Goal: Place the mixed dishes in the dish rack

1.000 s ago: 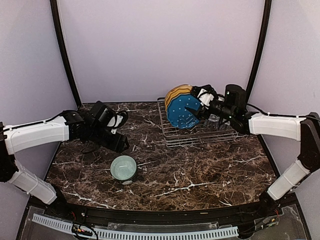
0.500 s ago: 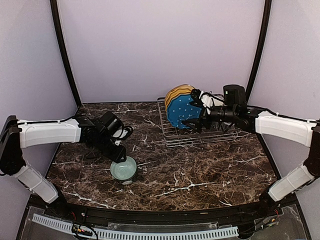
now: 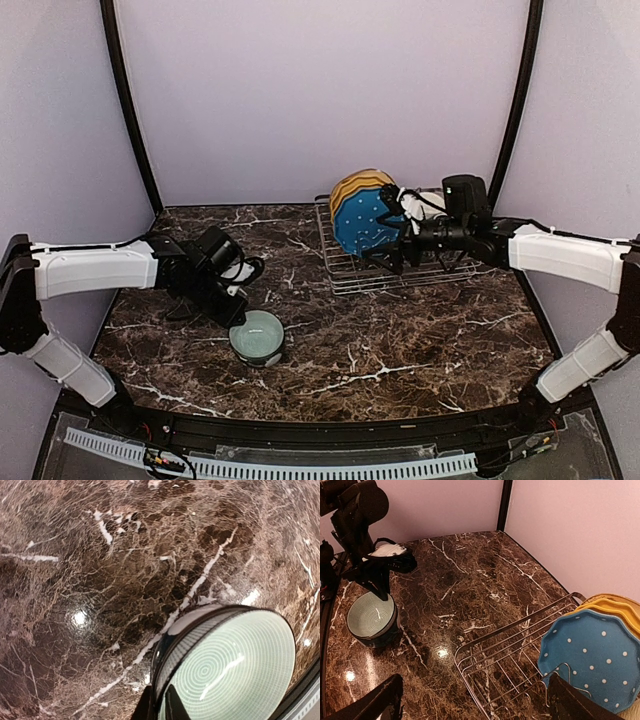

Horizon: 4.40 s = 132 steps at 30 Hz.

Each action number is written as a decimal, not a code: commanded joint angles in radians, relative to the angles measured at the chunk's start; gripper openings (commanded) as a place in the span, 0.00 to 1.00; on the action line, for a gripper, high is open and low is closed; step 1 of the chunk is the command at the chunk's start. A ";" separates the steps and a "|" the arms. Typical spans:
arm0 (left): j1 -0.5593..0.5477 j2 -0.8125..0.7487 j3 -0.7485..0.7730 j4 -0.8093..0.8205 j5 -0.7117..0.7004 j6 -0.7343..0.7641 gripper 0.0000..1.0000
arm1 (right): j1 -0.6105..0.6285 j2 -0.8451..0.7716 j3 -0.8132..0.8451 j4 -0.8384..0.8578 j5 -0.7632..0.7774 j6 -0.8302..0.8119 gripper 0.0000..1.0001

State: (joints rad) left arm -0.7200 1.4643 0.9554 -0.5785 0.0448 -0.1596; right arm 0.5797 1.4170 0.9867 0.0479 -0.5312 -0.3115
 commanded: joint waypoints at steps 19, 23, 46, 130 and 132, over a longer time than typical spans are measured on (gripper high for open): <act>0.002 -0.182 0.052 0.071 0.119 -0.022 0.01 | 0.000 -0.047 0.028 -0.058 -0.080 0.350 0.99; 0.002 -0.194 0.055 0.193 0.180 -0.081 0.01 | 0.010 0.011 0.062 -0.018 -0.286 0.425 0.99; -0.005 -0.116 -0.030 0.876 0.158 -0.396 0.01 | 0.177 0.127 -0.027 0.291 -0.055 0.851 0.99; -0.042 -0.160 -0.105 0.871 0.003 -0.193 0.55 | 0.053 0.068 0.280 -0.495 0.892 0.409 0.00; -0.042 -0.165 -0.108 0.865 0.001 -0.190 0.55 | 0.051 0.116 0.321 -0.526 0.949 0.381 0.00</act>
State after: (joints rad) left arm -0.7597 1.3376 0.8474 0.3363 0.0715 -0.3878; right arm 0.6399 1.4586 1.2263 -0.3759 0.1947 0.1707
